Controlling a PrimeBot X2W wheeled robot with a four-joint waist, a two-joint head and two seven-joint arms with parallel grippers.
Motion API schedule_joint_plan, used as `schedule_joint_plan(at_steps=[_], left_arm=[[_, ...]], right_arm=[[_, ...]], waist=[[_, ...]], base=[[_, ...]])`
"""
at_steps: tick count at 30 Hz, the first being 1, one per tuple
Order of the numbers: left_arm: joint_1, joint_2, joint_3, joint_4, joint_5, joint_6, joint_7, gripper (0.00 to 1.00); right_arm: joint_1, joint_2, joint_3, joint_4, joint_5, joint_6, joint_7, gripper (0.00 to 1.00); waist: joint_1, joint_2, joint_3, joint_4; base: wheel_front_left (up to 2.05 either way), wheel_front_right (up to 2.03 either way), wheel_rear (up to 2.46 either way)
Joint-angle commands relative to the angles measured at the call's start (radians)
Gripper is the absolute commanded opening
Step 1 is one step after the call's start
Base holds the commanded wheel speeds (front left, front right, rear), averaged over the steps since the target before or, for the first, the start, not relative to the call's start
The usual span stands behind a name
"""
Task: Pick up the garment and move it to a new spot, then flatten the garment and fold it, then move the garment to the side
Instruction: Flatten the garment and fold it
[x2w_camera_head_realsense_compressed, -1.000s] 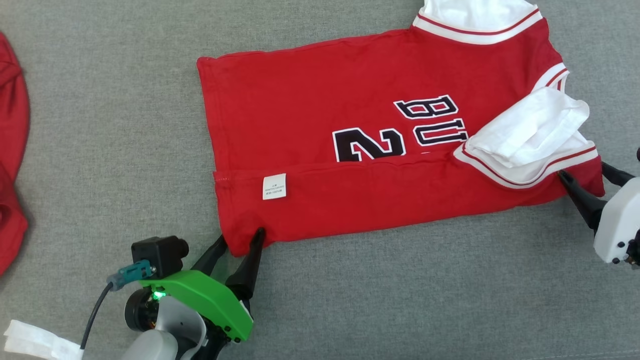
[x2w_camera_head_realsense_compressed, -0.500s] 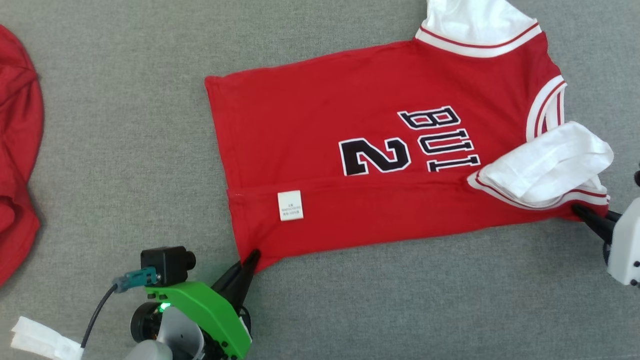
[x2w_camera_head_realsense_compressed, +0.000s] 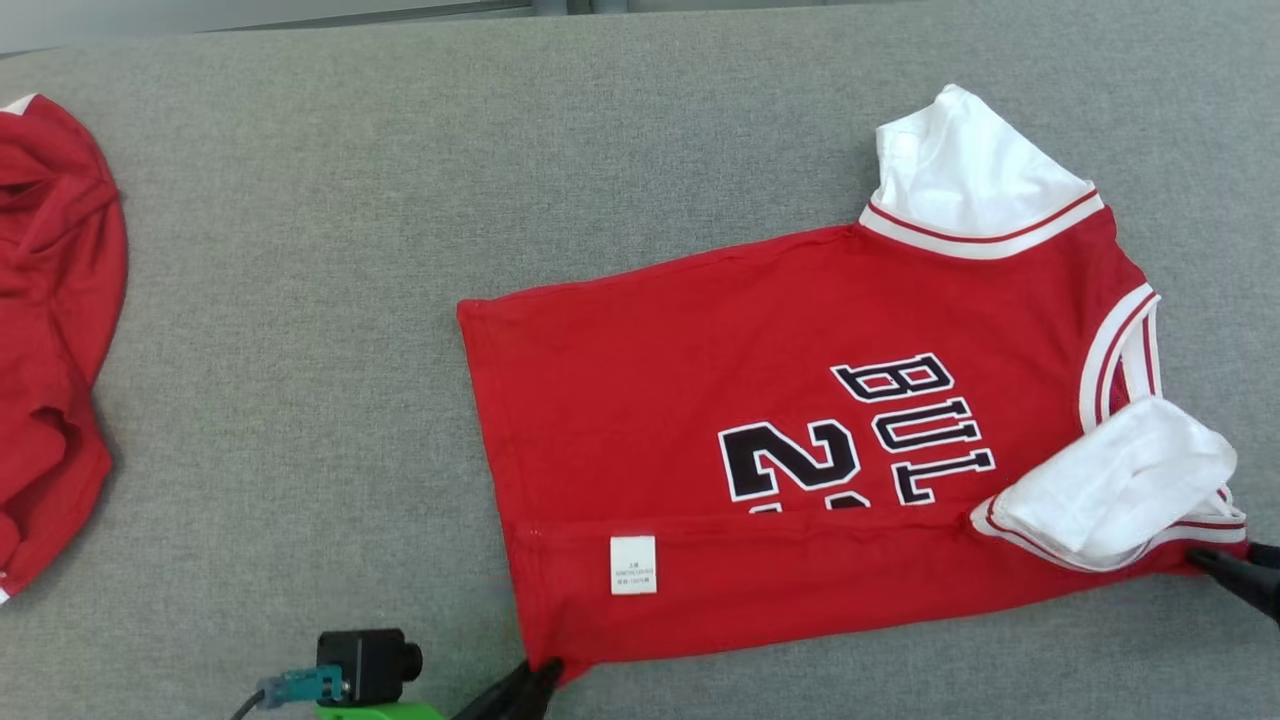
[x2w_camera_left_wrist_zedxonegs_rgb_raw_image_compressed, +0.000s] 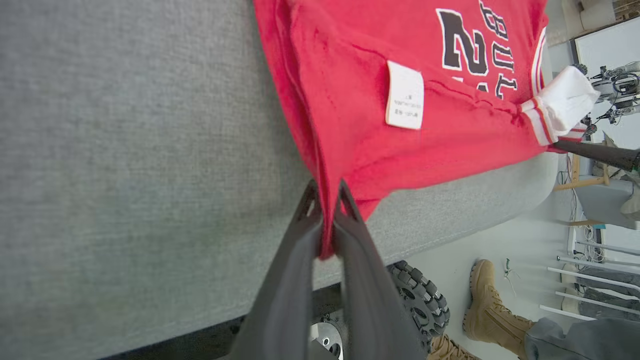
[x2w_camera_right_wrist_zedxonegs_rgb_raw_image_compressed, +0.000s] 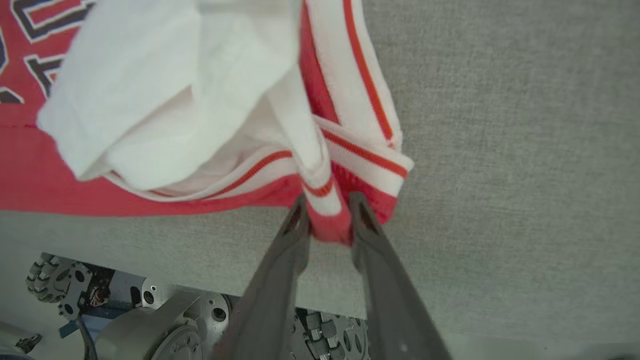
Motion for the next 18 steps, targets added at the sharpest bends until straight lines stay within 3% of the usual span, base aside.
schedule_joint_plan(at_steps=[1, 5, 10, 12, 18], left_arm=[[0.022, 0.003, 0.004, 0.001, 0.002, 0.005, -0.017, 1.00], [0.037, 0.039, 0.036, -0.028, 0.058, 0.050, -0.062, 1.00], [-0.064, 0.079, 0.104, -0.122, 0.095, 0.084, -0.070, 1.00], [-0.151, 0.091, 0.114, -0.118, 0.122, 0.086, -0.046, 1.00], [-0.465, 0.021, 0.089, 0.034, 0.150, 0.046, 0.041, 1.00]], right_arm=[[0.009, 0.000, -0.030, -0.005, -0.015, -0.001, -0.013, 1.00], [0.021, -0.009, -0.128, -0.051, -0.037, -0.001, -0.044, 1.00], [-0.106, -0.037, -0.223, -0.158, -0.036, -0.001, -0.065, 1.00], [-0.195, -0.042, -0.212, -0.164, -0.061, -0.001, -0.058, 1.00], [-0.551, 0.000, -0.057, -0.095, -0.191, -0.001, -0.014, 1.00]], waist=[[0.0000, -0.0001, -0.009, 0.003], [0.0000, -0.0001, -0.012, 0.007], [0.0000, -0.0001, 0.063, 0.016], [0.0000, -0.0001, 0.114, 0.029], [0.0000, -0.0001, 0.258, 0.082]], base=[[0.00, 0.00, 0.00], [0.00, 0.00, 0.00], [0.00, 0.00, 0.00], [0.00, 0.00, 0.00], [0.00, 0.00, 0.00]])
